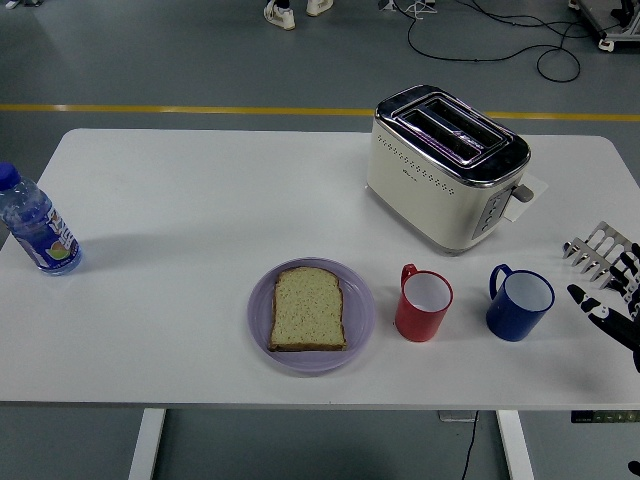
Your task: Pick up the cup,pour liquid into bread,place the cup on the desk
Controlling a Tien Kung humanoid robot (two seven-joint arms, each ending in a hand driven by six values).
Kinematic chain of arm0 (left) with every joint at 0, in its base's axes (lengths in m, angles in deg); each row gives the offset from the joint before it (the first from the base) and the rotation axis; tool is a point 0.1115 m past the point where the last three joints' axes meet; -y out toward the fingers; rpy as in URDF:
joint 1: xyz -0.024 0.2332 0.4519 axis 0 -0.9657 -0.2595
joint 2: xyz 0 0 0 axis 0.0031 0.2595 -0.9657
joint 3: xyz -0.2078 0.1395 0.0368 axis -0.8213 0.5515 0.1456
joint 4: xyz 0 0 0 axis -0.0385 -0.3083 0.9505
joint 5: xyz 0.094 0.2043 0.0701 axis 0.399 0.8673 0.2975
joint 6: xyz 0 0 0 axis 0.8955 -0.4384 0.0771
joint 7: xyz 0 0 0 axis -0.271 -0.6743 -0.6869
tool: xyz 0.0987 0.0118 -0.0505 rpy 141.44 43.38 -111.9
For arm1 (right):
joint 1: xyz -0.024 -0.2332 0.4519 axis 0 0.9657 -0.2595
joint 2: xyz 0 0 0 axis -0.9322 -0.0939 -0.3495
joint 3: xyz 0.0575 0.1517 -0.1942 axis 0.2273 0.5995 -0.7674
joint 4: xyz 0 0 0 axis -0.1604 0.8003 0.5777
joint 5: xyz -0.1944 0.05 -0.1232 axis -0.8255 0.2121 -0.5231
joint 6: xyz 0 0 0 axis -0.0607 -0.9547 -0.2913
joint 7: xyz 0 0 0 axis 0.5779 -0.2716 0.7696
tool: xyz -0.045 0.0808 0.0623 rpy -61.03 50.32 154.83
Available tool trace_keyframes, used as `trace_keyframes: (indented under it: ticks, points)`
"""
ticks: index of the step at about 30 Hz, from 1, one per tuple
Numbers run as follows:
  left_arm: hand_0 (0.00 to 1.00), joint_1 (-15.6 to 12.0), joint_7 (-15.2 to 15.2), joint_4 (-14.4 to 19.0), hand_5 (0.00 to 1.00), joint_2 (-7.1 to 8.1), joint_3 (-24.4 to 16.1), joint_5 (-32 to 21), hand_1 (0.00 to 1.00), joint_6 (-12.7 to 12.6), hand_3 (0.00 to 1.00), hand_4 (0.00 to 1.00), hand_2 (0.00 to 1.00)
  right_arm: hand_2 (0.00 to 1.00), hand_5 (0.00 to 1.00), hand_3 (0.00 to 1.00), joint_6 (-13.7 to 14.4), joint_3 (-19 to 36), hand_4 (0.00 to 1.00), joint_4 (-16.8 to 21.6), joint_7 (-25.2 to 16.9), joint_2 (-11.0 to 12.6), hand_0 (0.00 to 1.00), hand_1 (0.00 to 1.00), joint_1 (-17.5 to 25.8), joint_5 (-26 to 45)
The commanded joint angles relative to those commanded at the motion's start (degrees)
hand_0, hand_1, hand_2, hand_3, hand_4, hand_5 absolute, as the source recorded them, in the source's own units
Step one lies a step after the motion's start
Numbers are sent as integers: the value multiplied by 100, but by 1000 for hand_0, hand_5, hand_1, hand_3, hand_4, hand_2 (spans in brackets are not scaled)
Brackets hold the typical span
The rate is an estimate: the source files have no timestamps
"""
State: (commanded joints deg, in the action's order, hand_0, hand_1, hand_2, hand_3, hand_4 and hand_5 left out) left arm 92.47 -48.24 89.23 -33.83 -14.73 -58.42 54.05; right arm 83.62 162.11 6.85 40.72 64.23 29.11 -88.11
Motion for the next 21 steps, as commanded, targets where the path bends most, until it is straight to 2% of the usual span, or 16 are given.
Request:
trace_keyframes:
  ticks: [10,21]
  points:
    - [645,-8,6,-3,756,-6,33,-19,604,7,524,295,548,985,126,998,66,-295,998,-74,-88,-85,951,913,-92,97]
    - [645,-20,9,-1,755,-14,64,-49,605,11,524,294,547,985,78,998,473,-757,998,-667,-471,-300,955,915,-456,301]
